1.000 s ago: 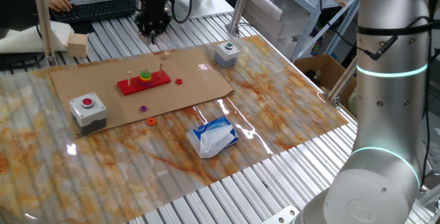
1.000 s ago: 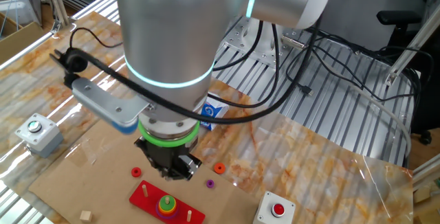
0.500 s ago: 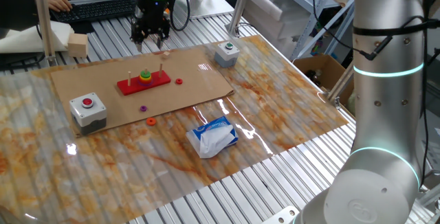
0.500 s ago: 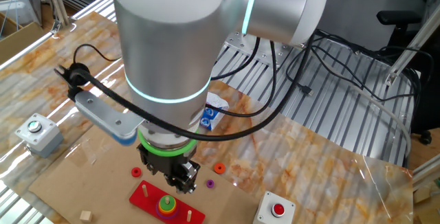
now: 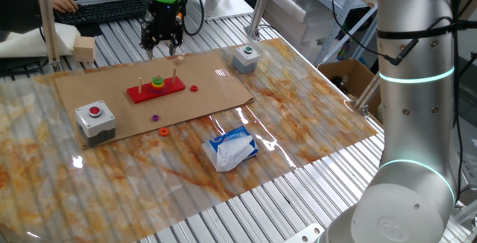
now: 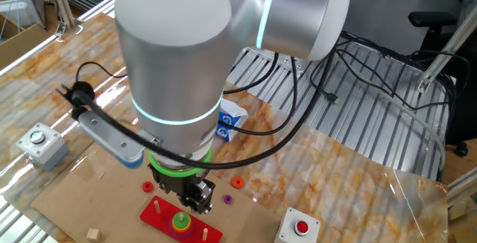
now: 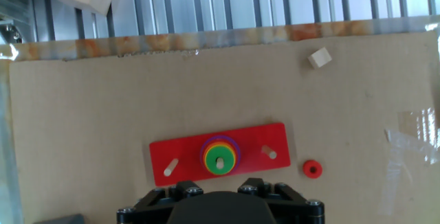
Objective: Take out one Hanoi block and throw it aside
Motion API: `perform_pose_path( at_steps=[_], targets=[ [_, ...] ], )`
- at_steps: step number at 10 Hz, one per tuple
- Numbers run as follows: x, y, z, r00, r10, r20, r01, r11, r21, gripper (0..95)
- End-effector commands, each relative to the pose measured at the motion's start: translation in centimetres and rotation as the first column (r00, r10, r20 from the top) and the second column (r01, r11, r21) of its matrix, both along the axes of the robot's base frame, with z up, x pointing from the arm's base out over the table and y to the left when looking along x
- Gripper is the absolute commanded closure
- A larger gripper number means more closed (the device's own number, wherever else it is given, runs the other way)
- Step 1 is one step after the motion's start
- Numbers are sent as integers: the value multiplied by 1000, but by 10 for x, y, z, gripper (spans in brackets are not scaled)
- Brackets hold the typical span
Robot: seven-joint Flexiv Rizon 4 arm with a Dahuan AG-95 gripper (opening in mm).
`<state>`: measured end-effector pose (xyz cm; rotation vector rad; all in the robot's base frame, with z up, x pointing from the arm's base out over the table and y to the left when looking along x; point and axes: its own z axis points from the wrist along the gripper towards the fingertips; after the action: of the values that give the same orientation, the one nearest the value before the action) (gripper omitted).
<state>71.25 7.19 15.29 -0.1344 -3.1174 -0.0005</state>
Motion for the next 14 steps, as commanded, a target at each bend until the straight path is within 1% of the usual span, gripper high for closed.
perform_pose_path(
  at_steps=[1,7,8,9,10,11,12,13,14],
  targets=[
    [0,0,-1,1000,1,-1,-1,1000,0,570],
    [0,0,-1,1000,1,-5,-1,1000,1,570],
    [0,0,-1,1000,18,-9,-17,1000,1,570],
    [0,0,-1,1000,19,2,-19,1000,0,950],
    [0,0,-1,1000,0,16,0,1000,1,950],
    [0,0,-1,1000,-12,11,12,1000,0,950],
    [0,0,-1,1000,-16,-5,16,1000,-1,950],
    [0,0,-1,1000,-1,-31,1,1000,-1,950],
    [0,0,-1,999,25,-38,-25,1000,0,950]
  ],
)
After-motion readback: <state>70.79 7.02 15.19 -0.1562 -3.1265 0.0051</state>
